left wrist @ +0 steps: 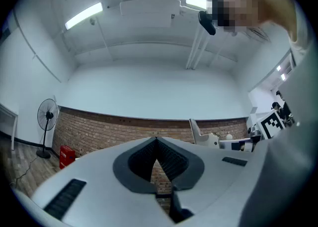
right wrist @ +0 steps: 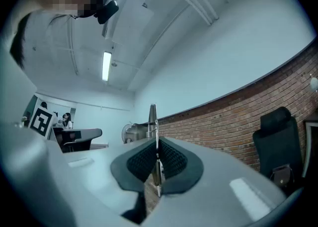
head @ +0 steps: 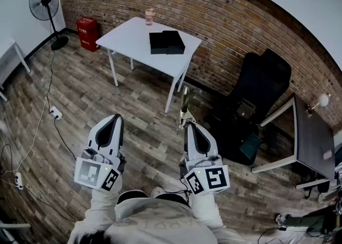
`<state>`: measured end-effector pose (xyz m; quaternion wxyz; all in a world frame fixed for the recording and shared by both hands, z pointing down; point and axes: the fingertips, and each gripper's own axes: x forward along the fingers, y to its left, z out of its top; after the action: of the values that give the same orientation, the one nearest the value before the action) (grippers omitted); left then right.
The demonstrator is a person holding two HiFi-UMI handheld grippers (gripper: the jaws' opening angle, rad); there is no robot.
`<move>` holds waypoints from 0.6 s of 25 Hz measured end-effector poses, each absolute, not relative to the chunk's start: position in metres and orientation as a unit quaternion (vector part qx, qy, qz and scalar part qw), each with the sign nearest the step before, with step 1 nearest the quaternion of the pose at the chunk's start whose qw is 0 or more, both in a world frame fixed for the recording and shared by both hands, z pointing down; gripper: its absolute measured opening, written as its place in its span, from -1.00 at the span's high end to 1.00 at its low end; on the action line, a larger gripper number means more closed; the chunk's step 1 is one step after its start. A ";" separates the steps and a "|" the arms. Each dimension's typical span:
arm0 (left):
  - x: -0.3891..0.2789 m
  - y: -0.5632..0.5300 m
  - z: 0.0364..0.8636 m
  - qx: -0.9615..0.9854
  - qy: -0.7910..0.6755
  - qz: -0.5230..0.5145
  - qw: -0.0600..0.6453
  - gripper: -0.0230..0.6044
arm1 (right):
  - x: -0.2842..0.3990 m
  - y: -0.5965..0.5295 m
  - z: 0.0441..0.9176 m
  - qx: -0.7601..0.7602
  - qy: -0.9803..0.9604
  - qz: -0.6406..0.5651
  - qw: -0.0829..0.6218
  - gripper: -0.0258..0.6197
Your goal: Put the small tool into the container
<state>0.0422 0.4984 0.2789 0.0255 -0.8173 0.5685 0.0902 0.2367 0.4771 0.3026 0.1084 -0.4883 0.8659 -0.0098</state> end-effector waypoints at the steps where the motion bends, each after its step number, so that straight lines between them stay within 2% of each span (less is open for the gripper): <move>1: 0.041 0.496 0.277 -0.817 0.569 0.091 0.027 0.92 | 0.235 0.475 0.301 -0.487 0.866 -0.009 0.110 0.87; 15: 0.053 0.482 0.280 -0.808 0.581 0.093 0.040 0.91 | 0.243 0.452 0.307 -0.470 0.875 -0.011 0.116 0.87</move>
<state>0.0529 0.4817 0.2797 0.0399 -0.8076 0.5810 0.0926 0.2433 0.4523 0.3072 0.1157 -0.4703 0.8748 -0.0110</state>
